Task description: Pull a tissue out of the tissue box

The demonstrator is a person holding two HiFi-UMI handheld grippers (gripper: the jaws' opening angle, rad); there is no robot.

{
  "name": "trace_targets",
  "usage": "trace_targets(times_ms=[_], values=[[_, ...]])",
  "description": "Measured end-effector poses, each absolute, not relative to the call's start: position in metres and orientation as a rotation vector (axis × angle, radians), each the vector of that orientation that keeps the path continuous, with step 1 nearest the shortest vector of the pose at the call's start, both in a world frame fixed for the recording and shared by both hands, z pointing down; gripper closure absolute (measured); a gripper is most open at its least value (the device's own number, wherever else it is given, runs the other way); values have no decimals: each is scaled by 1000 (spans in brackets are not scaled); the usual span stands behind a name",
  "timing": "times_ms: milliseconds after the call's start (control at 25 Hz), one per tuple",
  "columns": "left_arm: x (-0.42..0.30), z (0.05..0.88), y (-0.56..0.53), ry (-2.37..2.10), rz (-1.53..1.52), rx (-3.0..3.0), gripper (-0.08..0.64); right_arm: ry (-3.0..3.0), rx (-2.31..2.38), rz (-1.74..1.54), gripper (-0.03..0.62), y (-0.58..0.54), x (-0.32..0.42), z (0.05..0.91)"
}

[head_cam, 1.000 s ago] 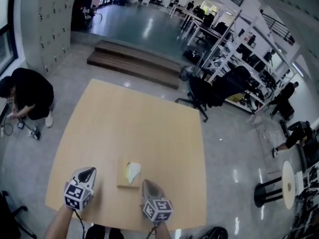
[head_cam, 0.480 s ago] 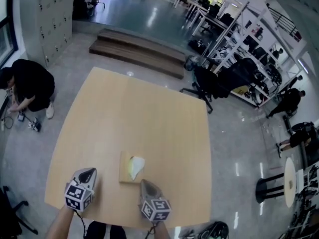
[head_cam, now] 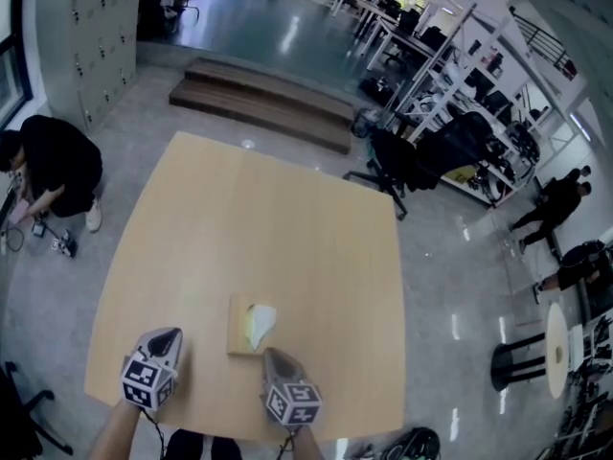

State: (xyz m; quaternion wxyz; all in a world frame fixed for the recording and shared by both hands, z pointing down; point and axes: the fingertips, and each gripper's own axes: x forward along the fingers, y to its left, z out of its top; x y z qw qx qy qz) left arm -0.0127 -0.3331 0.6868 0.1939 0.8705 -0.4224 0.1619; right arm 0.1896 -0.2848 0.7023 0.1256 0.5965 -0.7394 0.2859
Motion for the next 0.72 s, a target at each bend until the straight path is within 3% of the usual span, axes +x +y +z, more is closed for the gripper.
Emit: trace_targets(times_ms=[40, 280, 720], values=[[-13, 687, -333, -1186, 455, 2439, 552, -2154, 1734, 830, 555, -285, 188, 703], [-16, 691, -334, -1187, 459, 2431, 552, -2148, 1711, 829, 390, -292, 180, 711], [-29, 695, -341, -1197, 465, 2415, 552, -2107, 1726, 859, 373, -304, 173, 725]])
